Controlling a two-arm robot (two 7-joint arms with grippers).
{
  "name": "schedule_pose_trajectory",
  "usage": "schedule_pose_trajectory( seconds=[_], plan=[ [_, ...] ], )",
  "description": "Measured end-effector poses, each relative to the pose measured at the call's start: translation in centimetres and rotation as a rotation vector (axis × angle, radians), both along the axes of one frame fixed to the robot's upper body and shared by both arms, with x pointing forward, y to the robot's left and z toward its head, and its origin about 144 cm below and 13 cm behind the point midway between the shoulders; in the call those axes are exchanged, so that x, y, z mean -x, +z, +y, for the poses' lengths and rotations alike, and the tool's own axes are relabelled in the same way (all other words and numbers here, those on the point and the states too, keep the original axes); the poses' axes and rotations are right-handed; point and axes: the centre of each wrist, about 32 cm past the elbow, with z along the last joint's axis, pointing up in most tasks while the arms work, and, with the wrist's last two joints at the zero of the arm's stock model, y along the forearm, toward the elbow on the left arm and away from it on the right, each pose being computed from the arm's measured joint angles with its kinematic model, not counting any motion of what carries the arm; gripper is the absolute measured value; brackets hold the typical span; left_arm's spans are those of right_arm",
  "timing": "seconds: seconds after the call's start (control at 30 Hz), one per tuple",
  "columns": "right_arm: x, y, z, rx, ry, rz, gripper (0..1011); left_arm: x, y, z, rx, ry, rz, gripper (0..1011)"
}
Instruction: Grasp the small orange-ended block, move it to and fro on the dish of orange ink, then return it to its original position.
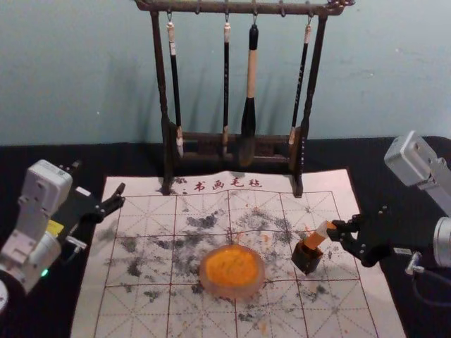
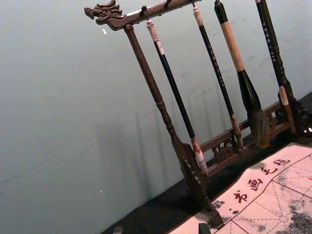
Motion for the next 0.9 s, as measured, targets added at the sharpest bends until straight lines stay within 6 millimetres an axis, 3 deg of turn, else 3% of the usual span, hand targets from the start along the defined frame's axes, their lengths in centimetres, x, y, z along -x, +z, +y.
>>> schedule_pose_trajectory(
  seconds=[0.9],
  plan=[
    [-1.1, -2.3, 0.4, 0.023, -0.003, 0.08, 80, 0.0, 0.0, 0.0, 0.0, 0.0, 0.0, 1001]
  ],
)
